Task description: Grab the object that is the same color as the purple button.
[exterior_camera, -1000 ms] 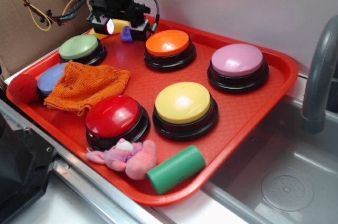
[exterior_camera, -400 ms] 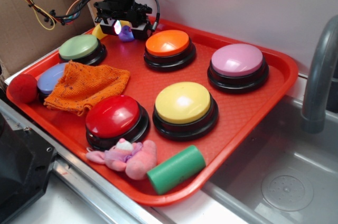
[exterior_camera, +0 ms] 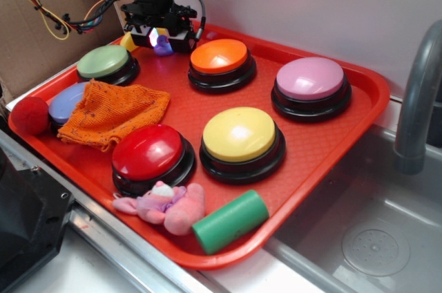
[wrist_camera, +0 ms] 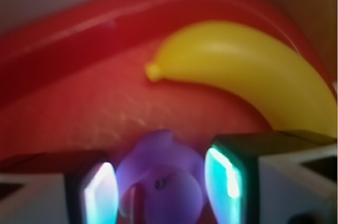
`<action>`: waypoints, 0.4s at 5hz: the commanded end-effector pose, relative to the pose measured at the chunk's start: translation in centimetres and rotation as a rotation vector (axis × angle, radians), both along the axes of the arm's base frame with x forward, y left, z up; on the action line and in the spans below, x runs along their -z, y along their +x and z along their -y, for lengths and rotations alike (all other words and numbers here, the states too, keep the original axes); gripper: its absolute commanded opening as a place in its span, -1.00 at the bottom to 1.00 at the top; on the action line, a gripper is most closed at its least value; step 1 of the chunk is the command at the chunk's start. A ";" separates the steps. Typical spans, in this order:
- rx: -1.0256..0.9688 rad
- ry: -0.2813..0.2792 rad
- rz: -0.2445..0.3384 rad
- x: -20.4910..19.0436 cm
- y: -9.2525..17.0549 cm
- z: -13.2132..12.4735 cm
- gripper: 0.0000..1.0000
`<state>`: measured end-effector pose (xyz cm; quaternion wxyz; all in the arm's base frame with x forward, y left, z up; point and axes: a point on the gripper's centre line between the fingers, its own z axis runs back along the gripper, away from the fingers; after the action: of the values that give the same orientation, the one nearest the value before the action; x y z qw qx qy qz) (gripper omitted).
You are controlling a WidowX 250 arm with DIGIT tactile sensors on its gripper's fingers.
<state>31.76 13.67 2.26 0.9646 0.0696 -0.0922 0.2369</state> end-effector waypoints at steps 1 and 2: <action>0.049 -0.035 0.123 -10.6 -0.2 1.5 -1.00; 0.094 -0.106 0.162 -13.7 -1.3 4.2 -1.00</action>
<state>30.00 8.45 13.22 0.9709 -0.0117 -0.1148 0.2096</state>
